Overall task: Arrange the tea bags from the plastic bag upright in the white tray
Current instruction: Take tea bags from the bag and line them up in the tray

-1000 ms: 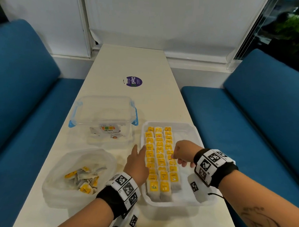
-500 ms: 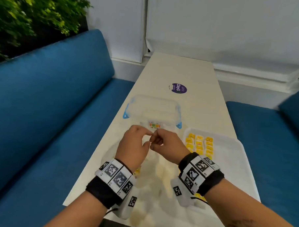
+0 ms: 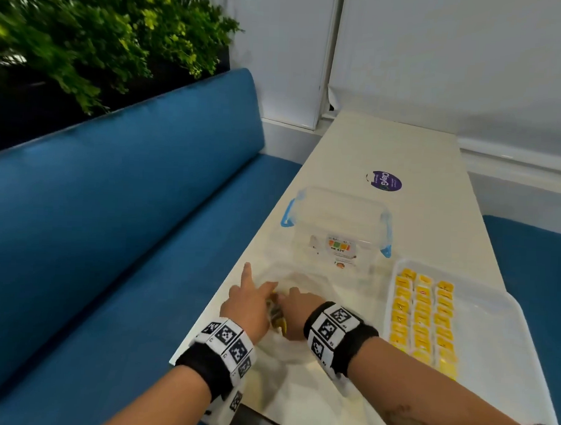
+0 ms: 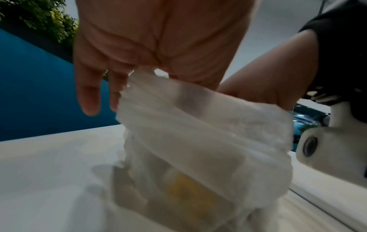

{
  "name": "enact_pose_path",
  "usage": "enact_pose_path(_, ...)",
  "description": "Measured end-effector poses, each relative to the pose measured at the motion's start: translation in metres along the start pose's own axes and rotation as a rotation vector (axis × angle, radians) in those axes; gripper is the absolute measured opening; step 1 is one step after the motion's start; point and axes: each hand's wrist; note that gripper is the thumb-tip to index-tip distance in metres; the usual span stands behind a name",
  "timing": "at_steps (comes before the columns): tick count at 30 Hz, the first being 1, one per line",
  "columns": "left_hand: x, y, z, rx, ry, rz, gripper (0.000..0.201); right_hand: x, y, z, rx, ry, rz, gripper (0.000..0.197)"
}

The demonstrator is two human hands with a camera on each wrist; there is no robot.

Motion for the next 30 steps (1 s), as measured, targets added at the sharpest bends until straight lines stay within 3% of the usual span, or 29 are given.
enact_pose_path(4, 0.0, -0.001, -0.006, -0.027, 0.01, -0.013, 0.078, -0.007, 0.002, -0.007, 0.052, 0.1, -0.017, 0.047)
enact_pose_path(10, 0.0, 0.001, -0.012, -0.068, 0.024, 0.017, 0.076, -0.001, -0.004, 0.004, -0.008, 0.006, -0.05, 0.042)
enact_pose_path(13, 0.001, -0.001, -0.011, -0.099, 0.026, 0.04, 0.078, 0.006, -0.009, 0.01, -0.01, -0.163, -0.113, 0.06)
enact_pose_path(15, 0.001, -0.002, -0.008, -0.113, 0.022, 0.056, 0.079, 0.006, -0.01, 0.01, 0.006, -0.121, -0.167, 0.072)
enact_pose_path(21, -0.003, 0.008, -0.002, -0.137, -0.019, -0.008, 0.075, -0.015, -0.013, 0.005, -0.062, -0.015, -0.074, 0.081)
enact_pose_path(26, -0.001, 0.01, -0.002, -0.163, -0.028, -0.004, 0.076, -0.002, -0.019, 0.013, -0.08, -0.083, -0.117, 0.048)
enact_pose_path(30, -0.001, 0.008, 0.001, -0.196, 0.031, 0.0, 0.075, 0.006, -0.019, 0.008, -0.075, -0.073, -0.122, 0.049)
Point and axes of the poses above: each hand's wrist, its own y-axis away from the middle knuckle, its own x-axis out of the back of the hand, z = x × y, and after that the axes turned 13 degrees about y, right-handed
